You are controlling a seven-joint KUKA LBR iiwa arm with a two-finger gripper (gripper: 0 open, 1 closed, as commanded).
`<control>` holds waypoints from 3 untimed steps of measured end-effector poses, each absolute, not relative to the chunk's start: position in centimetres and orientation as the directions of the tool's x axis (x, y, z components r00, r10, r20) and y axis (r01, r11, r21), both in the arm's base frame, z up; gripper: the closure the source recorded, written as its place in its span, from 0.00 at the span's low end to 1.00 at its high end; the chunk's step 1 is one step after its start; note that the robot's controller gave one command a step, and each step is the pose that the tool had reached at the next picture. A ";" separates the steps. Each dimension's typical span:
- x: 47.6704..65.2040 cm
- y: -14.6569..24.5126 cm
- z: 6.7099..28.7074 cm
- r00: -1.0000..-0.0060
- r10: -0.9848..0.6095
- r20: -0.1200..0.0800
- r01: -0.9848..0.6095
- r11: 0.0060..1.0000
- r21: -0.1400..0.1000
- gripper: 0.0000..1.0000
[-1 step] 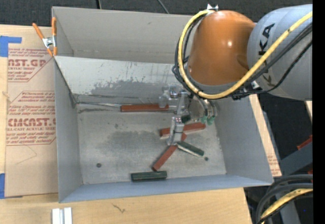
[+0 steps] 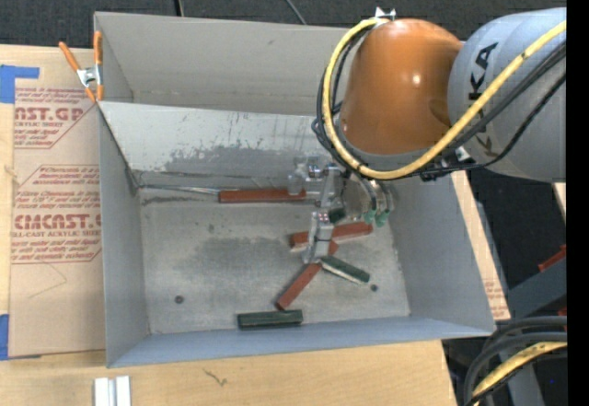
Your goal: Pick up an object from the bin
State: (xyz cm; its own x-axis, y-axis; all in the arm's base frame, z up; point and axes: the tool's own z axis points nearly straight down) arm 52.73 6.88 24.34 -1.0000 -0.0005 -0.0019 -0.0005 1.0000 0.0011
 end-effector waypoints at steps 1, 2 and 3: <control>52.8 6.8 24.0 -1.000 -0.009 -0.007 -0.009 1.000 0.002 0.00; 50.8 7.2 20.6 -0.963 -0.270 0.005 -0.270 0.963 0.001 0.00; 52.4 4.8 16.3 -0.930 -0.368 -0.010 -0.368 0.930 -0.002 0.00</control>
Offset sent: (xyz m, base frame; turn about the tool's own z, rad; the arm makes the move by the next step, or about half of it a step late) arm -0.0290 0.0065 -0.0296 -0.3425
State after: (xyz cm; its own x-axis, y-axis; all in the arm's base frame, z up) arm 52.37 4.77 16.25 -0.9299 -0.3676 -0.0100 -0.3676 0.9300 -0.0016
